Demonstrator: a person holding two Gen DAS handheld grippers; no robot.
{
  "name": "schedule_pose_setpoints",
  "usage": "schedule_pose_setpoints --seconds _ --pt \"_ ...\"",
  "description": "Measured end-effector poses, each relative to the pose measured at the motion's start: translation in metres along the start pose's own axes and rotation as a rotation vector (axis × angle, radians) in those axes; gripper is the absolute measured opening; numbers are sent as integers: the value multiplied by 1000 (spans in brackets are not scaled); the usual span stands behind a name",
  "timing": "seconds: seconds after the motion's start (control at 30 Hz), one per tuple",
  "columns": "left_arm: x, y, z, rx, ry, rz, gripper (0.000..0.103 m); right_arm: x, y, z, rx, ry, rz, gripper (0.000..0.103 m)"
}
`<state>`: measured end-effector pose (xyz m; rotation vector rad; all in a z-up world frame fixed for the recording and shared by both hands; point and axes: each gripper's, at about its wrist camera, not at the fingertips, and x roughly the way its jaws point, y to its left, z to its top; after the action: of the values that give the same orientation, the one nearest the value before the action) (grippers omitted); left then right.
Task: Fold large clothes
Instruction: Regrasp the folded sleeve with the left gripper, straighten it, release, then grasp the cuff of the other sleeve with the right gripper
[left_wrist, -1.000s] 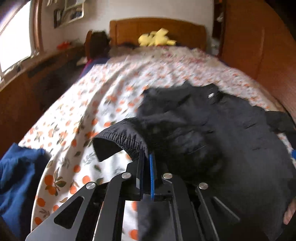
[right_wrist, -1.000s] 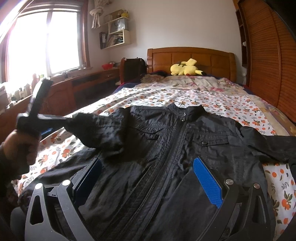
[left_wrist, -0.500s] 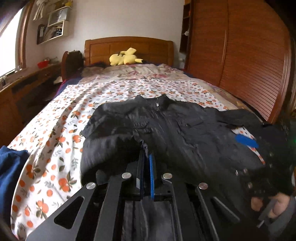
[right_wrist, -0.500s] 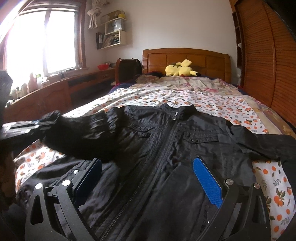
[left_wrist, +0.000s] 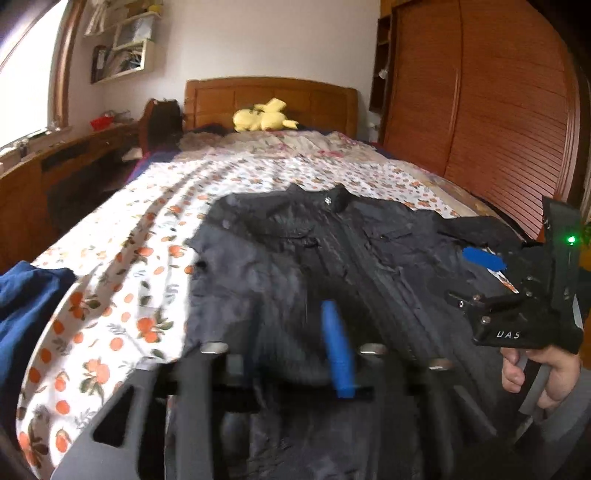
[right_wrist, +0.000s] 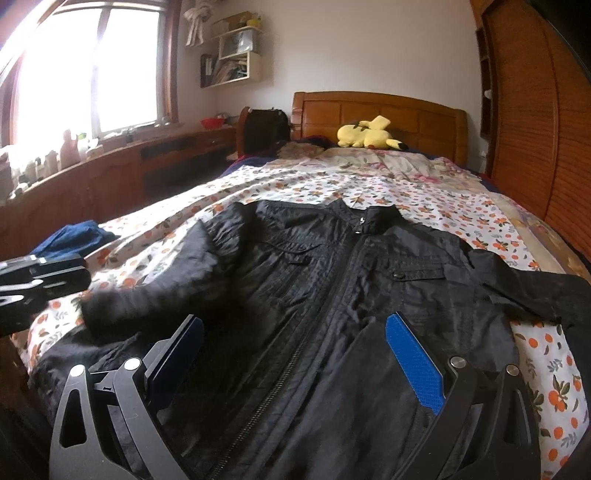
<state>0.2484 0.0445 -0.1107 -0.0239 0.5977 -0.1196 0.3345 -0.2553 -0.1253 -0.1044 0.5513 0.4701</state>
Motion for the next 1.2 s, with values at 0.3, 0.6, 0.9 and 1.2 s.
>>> schedule_pose_setpoints --seconds 0.3,0.6,0.9,1.2 --pt "-22 29 -3 -3 -70 95 100 15 33 -5 -56 38 54 96" --pt "-28 62 -9 -30 -68 156 101 27 76 -5 -127 69 155 96" --pt "-34 77 -12 -45 -66 169 101 53 123 -19 -228 220 340 89" --pt "-36 79 -15 -41 -64 170 101 72 143 -38 -309 338 356 66"
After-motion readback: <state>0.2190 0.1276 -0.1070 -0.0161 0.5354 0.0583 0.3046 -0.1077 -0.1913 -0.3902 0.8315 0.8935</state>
